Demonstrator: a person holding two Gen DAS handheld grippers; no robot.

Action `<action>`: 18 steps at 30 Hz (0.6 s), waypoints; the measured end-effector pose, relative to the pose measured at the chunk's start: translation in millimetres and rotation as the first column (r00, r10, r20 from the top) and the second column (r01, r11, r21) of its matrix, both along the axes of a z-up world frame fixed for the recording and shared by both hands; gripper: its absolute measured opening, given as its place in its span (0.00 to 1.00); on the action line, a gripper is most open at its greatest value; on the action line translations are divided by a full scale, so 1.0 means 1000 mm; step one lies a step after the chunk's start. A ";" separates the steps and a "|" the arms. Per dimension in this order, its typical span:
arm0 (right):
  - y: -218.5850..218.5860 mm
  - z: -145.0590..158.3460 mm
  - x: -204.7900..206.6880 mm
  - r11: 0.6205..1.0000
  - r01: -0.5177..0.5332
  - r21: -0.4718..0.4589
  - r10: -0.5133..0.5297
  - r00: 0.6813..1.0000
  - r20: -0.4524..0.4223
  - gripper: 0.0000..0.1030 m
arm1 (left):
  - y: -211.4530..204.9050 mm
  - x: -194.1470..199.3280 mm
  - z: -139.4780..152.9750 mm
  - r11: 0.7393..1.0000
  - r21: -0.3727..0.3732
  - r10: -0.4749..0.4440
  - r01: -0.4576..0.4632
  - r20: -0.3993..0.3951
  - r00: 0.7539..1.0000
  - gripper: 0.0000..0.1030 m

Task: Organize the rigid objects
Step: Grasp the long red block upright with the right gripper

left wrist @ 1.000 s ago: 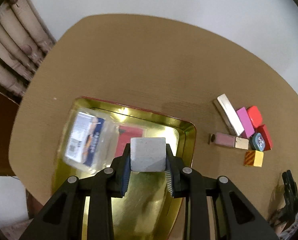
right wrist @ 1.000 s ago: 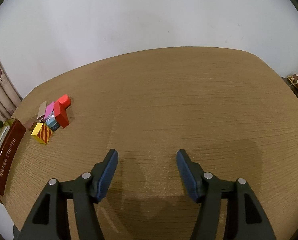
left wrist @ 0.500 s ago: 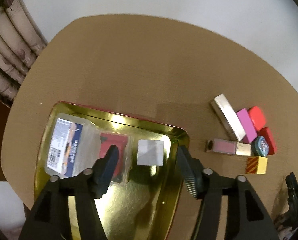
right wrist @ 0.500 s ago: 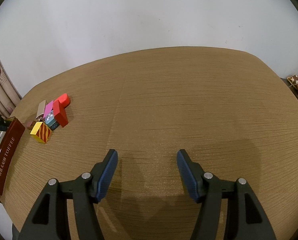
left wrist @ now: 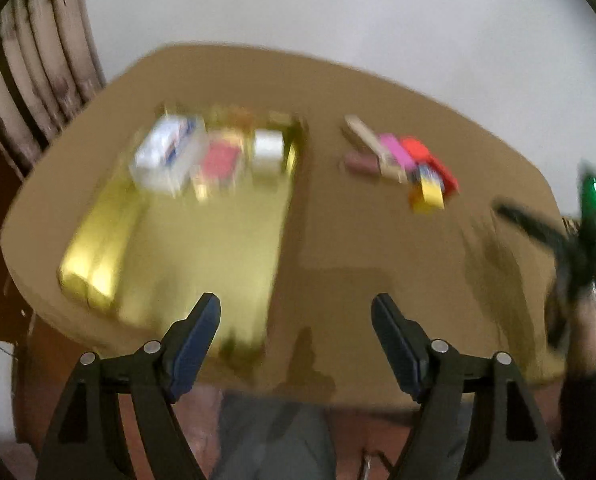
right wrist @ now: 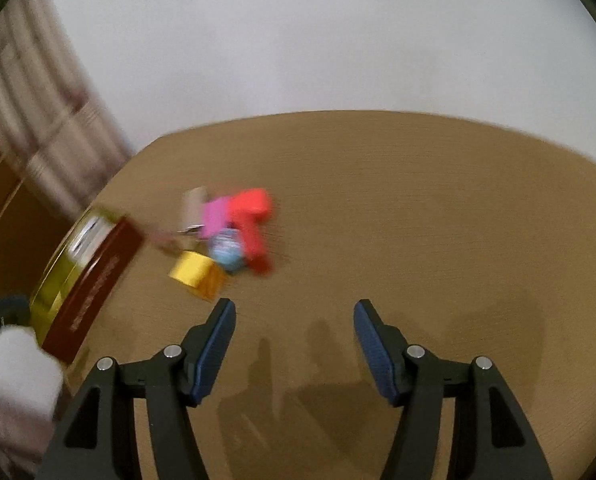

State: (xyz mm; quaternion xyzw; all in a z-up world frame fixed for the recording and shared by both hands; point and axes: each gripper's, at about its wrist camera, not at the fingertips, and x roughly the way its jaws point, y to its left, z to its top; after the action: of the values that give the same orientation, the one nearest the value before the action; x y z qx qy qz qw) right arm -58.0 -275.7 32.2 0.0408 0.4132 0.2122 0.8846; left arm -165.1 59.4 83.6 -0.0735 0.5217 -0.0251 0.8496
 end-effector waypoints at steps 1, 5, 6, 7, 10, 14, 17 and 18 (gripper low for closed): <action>0.010 0.001 0.007 0.999 -0.039 -0.032 0.039 0.999 -0.001 0.53 | -0.001 -0.009 -0.006 1.000 0.001 -0.004 0.004 -0.020 1.000 0.72; 0.045 -0.009 0.032 0.976 -0.169 -0.139 0.162 0.985 -0.056 0.41 | -0.004 -0.028 -0.022 1.000 -0.007 -0.023 0.022 -0.082 0.996 0.72; 0.051 -0.013 0.038 0.969 -0.185 -0.163 0.176 0.982 -0.067 0.39 | 0.000 -0.024 -0.025 1.000 -0.007 -0.019 0.018 -0.087 0.996 0.72; 0.055 -0.015 0.043 0.964 -0.204 -0.173 0.193 0.978 -0.076 0.39 | 0.002 -0.026 -0.026 1.000 -0.014 -0.016 0.014 -0.086 0.996 0.72; 0.061 -0.021 0.051 0.952 -0.236 -0.195 0.222 0.971 -0.088 0.39 | 0.004 -0.022 -0.022 1.000 -0.028 -0.018 0.015 -0.089 0.996 0.72; 0.068 -0.021 0.059 0.941 -0.246 -0.231 0.232 0.969 -0.087 0.39 | 0.002 -0.019 -0.022 0.999 -0.031 -0.035 0.033 -0.088 0.995 0.74; 0.071 -0.021 0.065 0.933 -0.259 -0.250 0.242 0.966 -0.094 0.25 | -0.004 -0.020 -0.025 0.999 -0.021 -0.049 0.047 -0.097 0.994 0.76; 0.070 -0.023 0.073 0.930 -0.269 -0.252 0.249 0.962 -0.108 0.20 | -0.005 -0.018 -0.027 0.998 -0.025 -0.054 0.052 -0.102 0.993 0.76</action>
State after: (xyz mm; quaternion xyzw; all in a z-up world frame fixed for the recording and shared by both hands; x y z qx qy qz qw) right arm 15.3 -205.9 9.4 -0.1245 0.4720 0.2686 0.8304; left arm -183.6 54.6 56.8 -0.0702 0.5661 -0.0496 0.8199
